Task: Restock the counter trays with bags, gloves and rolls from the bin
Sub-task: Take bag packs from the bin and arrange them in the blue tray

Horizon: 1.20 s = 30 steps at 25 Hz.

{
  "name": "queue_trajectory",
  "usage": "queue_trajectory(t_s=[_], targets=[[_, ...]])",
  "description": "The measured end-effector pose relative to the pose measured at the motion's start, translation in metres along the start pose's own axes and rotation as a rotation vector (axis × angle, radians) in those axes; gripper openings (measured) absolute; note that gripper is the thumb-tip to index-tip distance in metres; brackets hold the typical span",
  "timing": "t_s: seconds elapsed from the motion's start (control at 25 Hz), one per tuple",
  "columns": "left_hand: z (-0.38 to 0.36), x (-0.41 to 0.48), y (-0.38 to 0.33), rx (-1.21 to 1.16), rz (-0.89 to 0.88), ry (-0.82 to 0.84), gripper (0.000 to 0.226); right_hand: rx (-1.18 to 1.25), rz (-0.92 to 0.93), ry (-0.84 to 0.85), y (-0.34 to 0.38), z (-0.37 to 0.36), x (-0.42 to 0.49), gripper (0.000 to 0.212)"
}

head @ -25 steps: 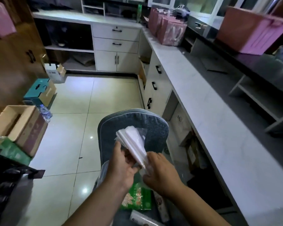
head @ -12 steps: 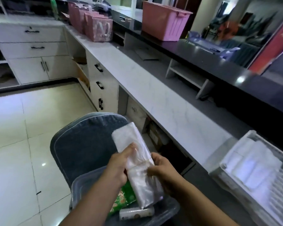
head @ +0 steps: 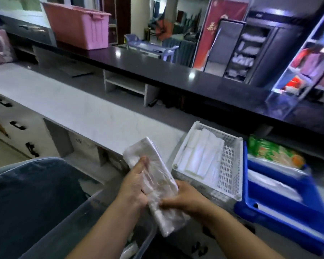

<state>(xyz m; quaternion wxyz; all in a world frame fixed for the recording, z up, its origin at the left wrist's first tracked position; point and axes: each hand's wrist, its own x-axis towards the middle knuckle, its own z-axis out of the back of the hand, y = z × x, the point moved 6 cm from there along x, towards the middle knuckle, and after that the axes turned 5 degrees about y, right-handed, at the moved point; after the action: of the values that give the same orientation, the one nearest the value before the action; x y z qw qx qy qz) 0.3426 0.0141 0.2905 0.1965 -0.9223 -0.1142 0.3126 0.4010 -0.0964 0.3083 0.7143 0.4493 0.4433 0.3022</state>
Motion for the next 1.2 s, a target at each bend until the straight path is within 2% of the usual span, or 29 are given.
queue_trajectory(t_s=[0.12, 0.28, 0.36, 0.44, 0.56, 0.68, 0.8, 0.92, 1.04, 1.12, 1.2], targets=[[-0.048, 0.02, 0.021, 0.153, -0.104, 0.038, 0.044, -0.017, -0.009, -0.04, -0.02, 0.059, -0.032, 0.033], [-0.113, 0.043, 0.074, 0.223, -0.117, 0.07, 0.029, 0.001, -0.055, -0.046, -0.05, 0.14, -0.072, 0.033], [-0.147, 0.057, 0.108, 0.249, -0.12, 0.053, 0.039, 0.003, -0.044, -0.02, -0.058, 0.183, -0.088, 0.035], [-0.179, 0.072, 0.135, 0.261, -0.2, 0.045, 0.045, 0.002, -0.024, -0.039, -0.067, 0.223, -0.101, 0.038], [-0.222, 0.093, 0.174, 0.249, -0.258, 0.03, 0.032, -0.043, -0.021, -0.115, -0.085, 0.278, -0.117, 0.035], [-0.256, 0.114, 0.214, 0.265, -0.23, 0.02, 0.031, -0.058, -0.041, -0.171, -0.105, 0.324, -0.133, 0.032], [-0.288, 0.131, 0.237, 0.291, -0.251, 0.095, 0.018, -0.083, -0.082, -0.202, -0.123, 0.365, -0.146, 0.031], [-0.307, 0.153, 0.235, 0.394, -0.345, 0.166, 0.017, -0.11, -0.172, -0.241, -0.147, 0.402, -0.165, 0.034], [-0.315, 0.185, 0.243, 0.825, -0.4, 0.254, 0.015, -0.099, -0.286, -0.373, -0.172, 0.439, -0.188, 0.028], [-0.316, 0.207, 0.265, 1.365, -0.416, 0.361, 0.014, -0.109, -0.346, -0.492, -0.182, 0.458, -0.203, 0.024], [-0.311, 0.222, 0.301, 1.969, -0.377, 0.549, 0.017, -0.14, -0.385, -0.575, -0.185, 0.47, -0.215, 0.022]])
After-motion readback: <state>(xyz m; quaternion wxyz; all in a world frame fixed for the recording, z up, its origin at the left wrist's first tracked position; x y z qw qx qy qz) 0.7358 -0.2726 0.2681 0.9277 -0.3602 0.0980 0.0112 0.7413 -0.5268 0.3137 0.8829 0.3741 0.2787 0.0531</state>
